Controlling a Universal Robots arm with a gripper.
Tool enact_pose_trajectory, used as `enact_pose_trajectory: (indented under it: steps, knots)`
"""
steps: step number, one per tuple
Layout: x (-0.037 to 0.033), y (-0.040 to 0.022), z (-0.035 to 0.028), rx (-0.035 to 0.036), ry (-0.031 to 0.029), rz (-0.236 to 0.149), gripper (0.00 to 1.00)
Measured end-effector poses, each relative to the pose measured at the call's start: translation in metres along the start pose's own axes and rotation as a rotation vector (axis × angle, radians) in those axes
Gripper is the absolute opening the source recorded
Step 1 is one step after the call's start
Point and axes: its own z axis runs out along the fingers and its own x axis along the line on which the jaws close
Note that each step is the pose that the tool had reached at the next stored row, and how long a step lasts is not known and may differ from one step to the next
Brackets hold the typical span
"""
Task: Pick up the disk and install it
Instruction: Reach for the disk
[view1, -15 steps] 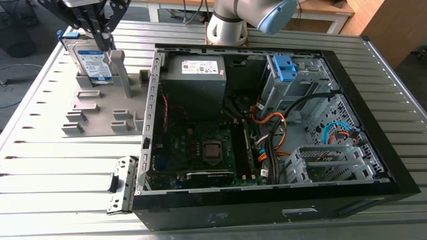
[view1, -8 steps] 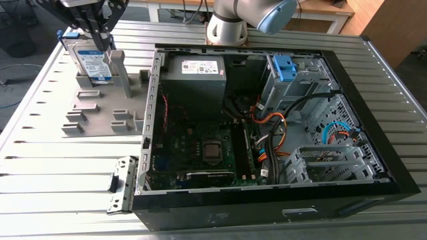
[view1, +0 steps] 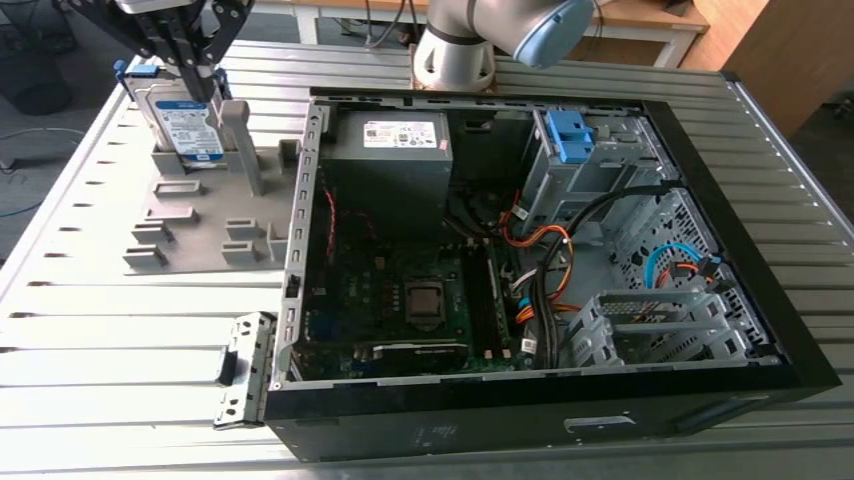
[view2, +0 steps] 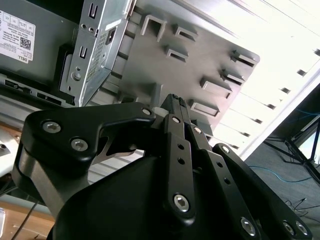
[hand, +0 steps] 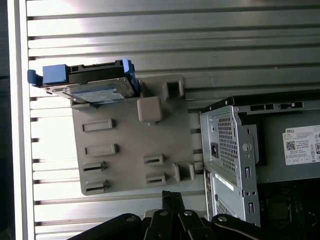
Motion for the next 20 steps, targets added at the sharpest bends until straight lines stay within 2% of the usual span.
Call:
enact_pose_trajectory:
  steps: [20]
  knots:
    - [0.0069,-0.0005,-0.0002,0.0,0.0,0.0,0.11]
